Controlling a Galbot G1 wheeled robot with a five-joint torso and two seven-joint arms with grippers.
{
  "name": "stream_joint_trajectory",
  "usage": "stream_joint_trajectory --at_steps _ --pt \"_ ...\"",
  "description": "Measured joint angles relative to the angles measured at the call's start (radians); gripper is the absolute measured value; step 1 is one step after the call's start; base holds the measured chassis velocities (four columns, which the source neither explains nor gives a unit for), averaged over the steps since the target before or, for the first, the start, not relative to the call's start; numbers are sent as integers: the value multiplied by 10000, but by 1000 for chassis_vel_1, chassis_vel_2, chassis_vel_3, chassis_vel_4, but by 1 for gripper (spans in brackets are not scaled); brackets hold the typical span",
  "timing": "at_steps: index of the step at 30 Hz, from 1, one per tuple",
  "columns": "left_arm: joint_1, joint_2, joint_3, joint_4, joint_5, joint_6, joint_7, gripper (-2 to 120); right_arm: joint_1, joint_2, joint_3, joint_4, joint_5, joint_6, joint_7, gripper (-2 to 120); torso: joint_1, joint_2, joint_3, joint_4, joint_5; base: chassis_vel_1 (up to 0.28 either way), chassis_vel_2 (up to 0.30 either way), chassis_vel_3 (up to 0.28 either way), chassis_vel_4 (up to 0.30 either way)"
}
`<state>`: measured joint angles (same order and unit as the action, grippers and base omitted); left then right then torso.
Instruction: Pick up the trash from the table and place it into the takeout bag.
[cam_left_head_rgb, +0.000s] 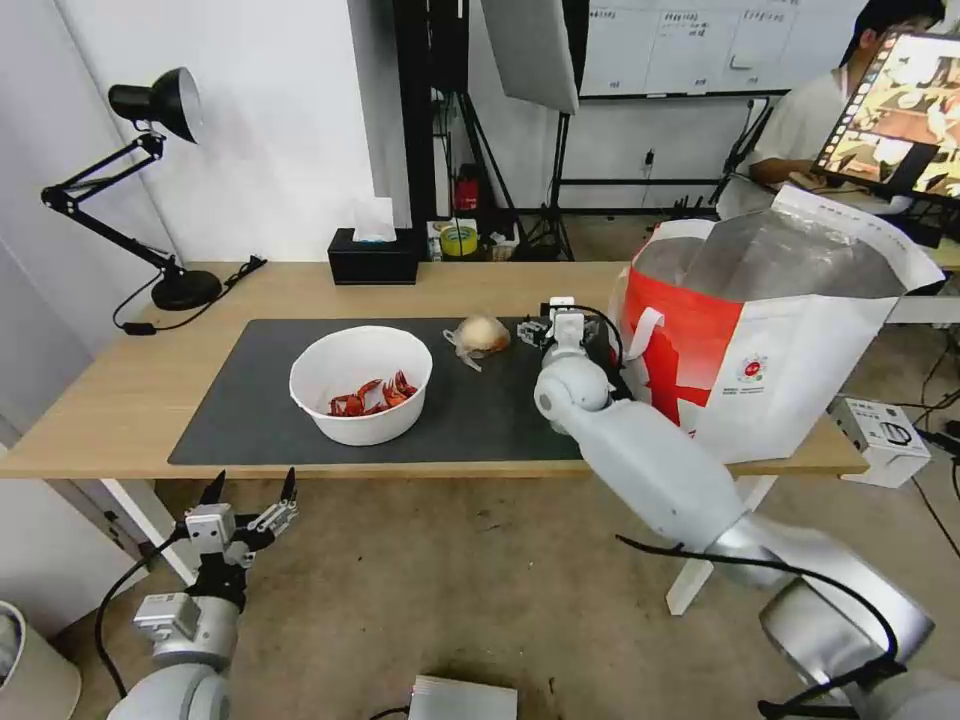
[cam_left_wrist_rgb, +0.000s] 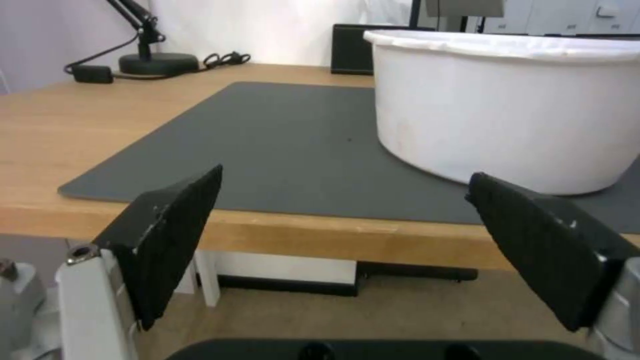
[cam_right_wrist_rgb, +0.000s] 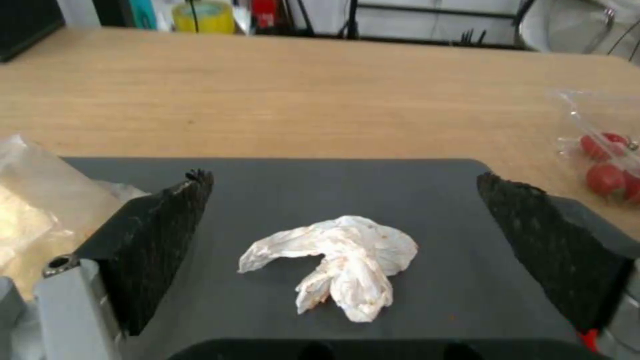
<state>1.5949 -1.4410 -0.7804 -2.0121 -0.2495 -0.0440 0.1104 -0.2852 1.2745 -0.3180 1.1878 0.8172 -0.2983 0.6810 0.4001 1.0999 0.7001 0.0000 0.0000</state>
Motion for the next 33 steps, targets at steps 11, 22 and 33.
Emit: stream_joint_trajectory --at_steps 11,22,33 --pt "46 62 -104 237 -176 -136 31 100 1144 170 -1115 -1088 1328 -1016 210 100 -1 1 -1 1 0 0 0 0 0" --pt "-69 159 -71 496 -233 -205 41 100 981 254 -1152 -1480 1271 -1231 -27 88 -1 1 -1 0 0 0 0 0 0" --pt "-108 134 -48 583 -244 -227 52 100 895 309 -1081 -1555 1266 -1272 -60 46 -1 2 -1 1 0 0 0 0 0"
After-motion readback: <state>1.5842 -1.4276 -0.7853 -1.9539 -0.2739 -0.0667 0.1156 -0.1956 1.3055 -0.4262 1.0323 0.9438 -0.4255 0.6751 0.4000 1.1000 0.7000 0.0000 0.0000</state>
